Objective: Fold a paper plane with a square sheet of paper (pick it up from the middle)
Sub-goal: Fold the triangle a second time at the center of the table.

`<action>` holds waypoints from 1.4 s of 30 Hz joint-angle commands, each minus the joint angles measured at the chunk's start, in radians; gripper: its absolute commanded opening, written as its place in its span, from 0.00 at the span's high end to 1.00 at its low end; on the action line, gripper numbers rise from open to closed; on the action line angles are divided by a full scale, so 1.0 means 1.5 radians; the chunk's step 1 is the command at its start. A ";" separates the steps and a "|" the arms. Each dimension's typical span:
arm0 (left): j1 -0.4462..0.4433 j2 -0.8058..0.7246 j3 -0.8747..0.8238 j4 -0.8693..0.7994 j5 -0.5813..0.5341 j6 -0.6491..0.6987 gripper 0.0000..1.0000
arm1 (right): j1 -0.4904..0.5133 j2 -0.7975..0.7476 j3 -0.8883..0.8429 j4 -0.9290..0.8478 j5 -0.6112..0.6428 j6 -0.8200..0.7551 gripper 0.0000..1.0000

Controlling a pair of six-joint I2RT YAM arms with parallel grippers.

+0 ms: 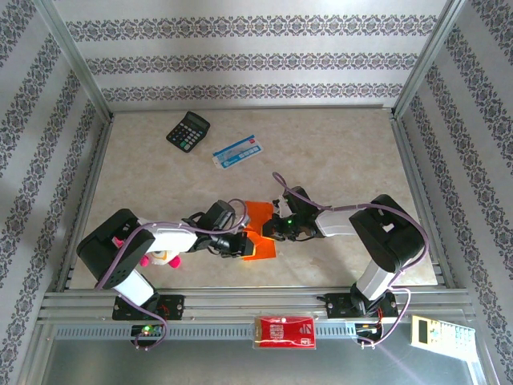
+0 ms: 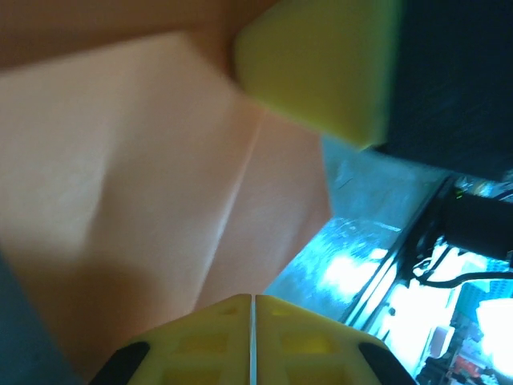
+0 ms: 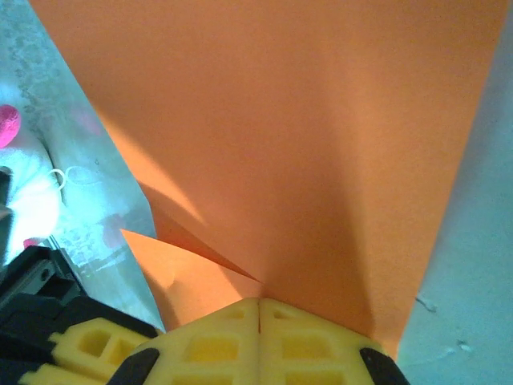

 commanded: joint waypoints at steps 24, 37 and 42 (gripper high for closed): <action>0.038 -0.140 -0.032 -0.122 -0.029 0.072 0.90 | 0.039 -0.137 0.006 -0.097 0.070 -0.023 0.85; -0.008 -0.084 -0.035 -0.058 -0.003 0.038 0.97 | 0.063 -0.118 -0.050 -0.088 0.097 0.008 0.96; -0.007 -0.062 -0.016 -0.069 -0.005 0.051 0.97 | 0.071 -0.107 -0.063 -0.081 0.107 0.012 0.98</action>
